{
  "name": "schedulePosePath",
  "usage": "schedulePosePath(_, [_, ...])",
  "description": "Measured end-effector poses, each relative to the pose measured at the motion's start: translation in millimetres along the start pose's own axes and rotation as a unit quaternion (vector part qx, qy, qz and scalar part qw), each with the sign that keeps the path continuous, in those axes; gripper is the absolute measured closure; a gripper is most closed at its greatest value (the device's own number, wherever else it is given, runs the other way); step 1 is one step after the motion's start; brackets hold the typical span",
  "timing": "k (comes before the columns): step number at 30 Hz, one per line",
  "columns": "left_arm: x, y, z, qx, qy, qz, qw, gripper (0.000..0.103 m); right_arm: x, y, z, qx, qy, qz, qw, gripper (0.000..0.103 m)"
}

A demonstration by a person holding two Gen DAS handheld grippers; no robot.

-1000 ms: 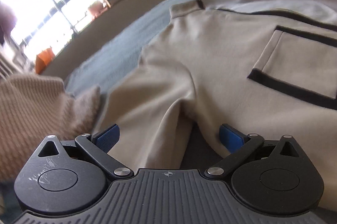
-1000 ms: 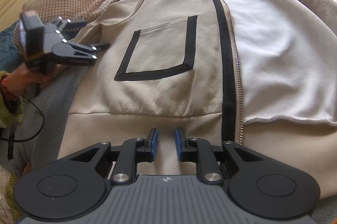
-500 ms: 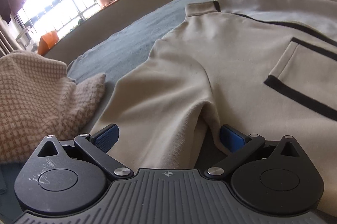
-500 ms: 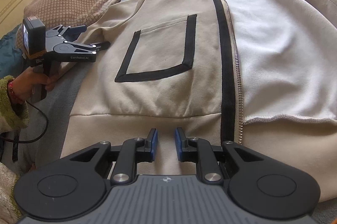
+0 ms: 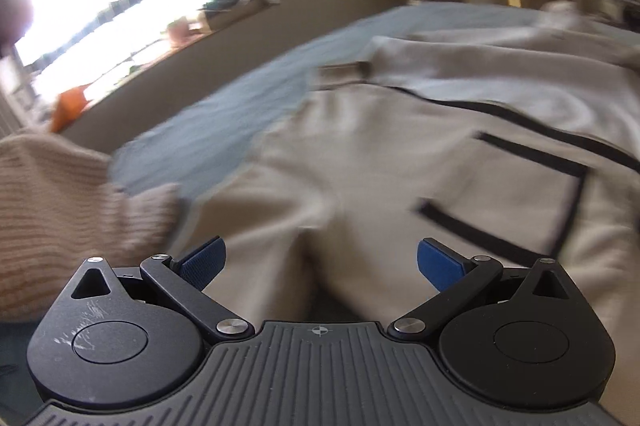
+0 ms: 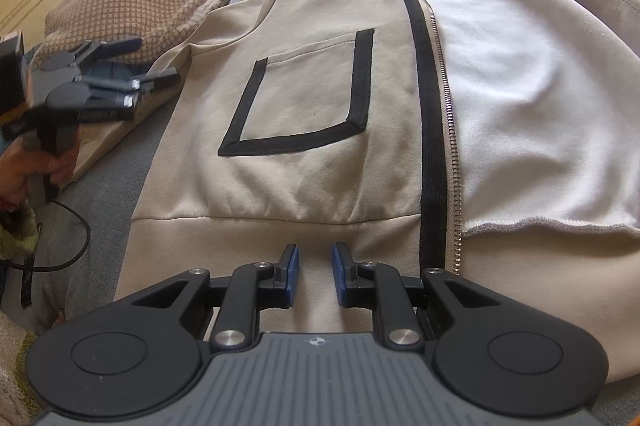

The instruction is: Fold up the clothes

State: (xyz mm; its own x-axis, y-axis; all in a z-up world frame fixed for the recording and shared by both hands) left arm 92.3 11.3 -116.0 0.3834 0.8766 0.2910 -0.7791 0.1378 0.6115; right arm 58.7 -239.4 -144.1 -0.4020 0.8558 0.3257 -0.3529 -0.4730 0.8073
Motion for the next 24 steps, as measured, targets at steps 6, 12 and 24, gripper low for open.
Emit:
schedulePosePath(6, [-62,-2,-21,0.023,-0.086,-0.055,0.9945,0.000,3,0,-1,-0.003,0.005,-0.002,1.000,0.080])
schedulePosePath(12, [-61,11,-8,0.006,-0.078,-0.048,0.9957,0.000,3,1,-2,-0.008,0.009,-0.005,1.000,0.080])
schedulePosePath(24, [-119,11,-21,0.035,-0.107,-0.140,0.9836,0.000,-6,15,1,-0.022,-0.058,0.006,0.998,0.079])
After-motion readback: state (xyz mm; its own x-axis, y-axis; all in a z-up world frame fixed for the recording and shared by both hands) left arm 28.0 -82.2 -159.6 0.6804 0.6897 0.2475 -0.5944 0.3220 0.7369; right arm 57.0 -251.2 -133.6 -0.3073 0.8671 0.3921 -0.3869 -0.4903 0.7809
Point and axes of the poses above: each gripper's, at about its wrist camera, not at the fingertips, and y roughly against the way its jaws point, x to its left, z to its top, the point moved 4 cm from there along -y, roughly the way its jaws point, and after that the axes turned 3 degrees about -z, right-handed, at the moved point
